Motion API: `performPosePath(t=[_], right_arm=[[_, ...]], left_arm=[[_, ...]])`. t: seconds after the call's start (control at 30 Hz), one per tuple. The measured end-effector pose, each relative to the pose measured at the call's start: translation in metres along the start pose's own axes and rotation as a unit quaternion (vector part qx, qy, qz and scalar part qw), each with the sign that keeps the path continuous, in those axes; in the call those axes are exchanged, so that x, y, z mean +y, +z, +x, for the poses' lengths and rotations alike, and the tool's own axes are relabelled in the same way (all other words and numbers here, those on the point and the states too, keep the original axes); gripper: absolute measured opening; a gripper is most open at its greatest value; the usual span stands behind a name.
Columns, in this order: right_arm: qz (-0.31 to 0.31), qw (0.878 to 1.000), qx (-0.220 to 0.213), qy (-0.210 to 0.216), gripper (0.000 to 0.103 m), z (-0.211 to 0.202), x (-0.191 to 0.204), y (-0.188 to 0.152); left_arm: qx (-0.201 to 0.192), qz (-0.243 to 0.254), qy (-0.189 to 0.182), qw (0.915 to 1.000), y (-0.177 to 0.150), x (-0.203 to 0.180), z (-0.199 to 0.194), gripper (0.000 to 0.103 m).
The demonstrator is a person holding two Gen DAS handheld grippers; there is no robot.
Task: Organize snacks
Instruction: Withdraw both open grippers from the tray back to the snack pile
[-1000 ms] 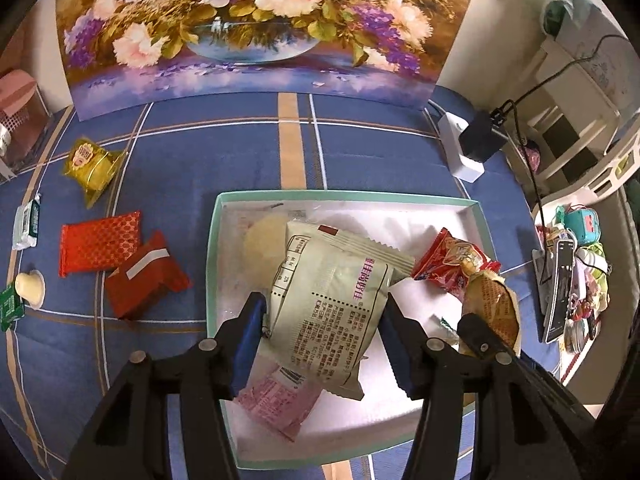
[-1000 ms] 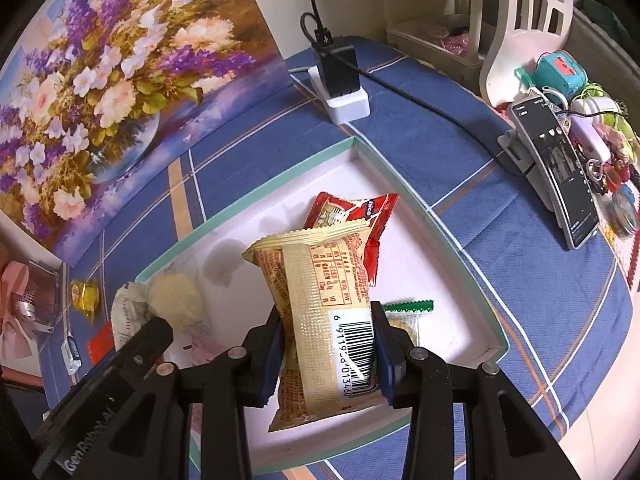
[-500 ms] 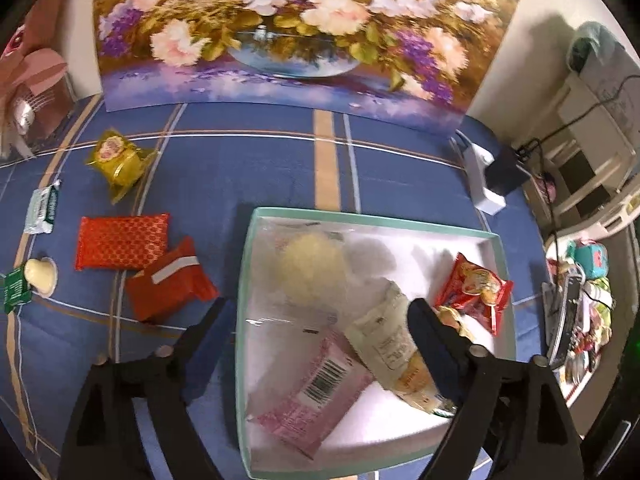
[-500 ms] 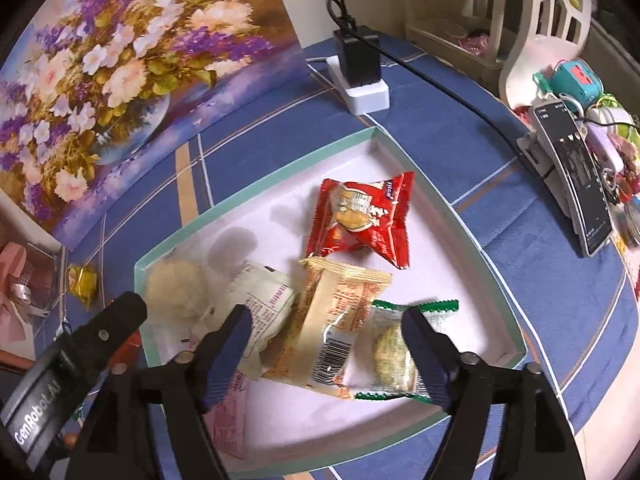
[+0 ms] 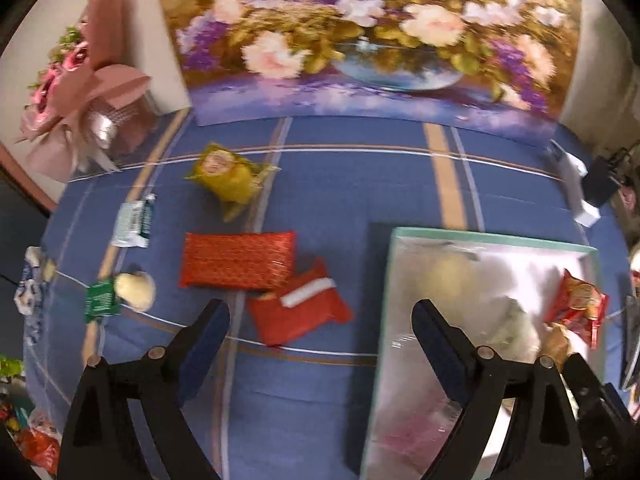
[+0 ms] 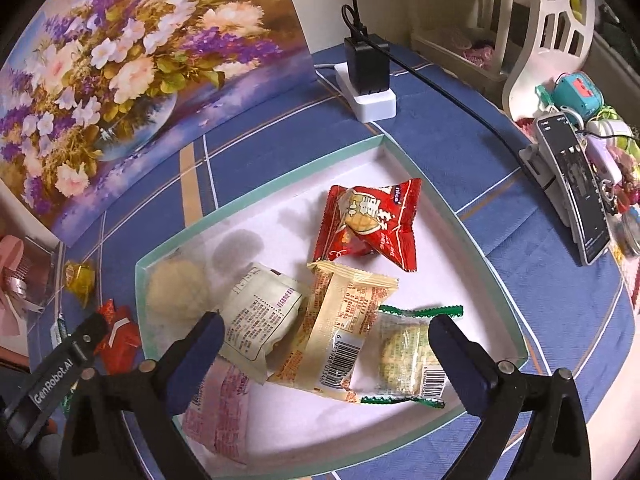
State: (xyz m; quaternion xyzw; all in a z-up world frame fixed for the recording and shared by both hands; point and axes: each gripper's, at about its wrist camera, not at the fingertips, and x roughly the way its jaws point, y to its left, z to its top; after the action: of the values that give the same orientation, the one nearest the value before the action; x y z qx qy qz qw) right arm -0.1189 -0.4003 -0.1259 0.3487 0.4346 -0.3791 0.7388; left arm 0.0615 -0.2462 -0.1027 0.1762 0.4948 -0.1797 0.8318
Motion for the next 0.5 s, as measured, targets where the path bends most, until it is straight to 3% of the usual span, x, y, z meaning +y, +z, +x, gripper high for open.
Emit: performPosePath(t=[0.33, 0.5], right_arm=[[-0.018, 1.000, 0.007, -0.015, 0.103, -0.003, 0.011, -0.004], [-0.027, 0.999, -0.003, -0.019, 0.103, -0.014, 0.021, -0.006]], left_arm=[[-0.024, -0.020, 0.061, 0.9976, 0.010, 0.050, -0.014, 0.093], [-0.023, -0.034, 0.073, 0.9965, 0.008, 0.078, -0.019, 0.093]])
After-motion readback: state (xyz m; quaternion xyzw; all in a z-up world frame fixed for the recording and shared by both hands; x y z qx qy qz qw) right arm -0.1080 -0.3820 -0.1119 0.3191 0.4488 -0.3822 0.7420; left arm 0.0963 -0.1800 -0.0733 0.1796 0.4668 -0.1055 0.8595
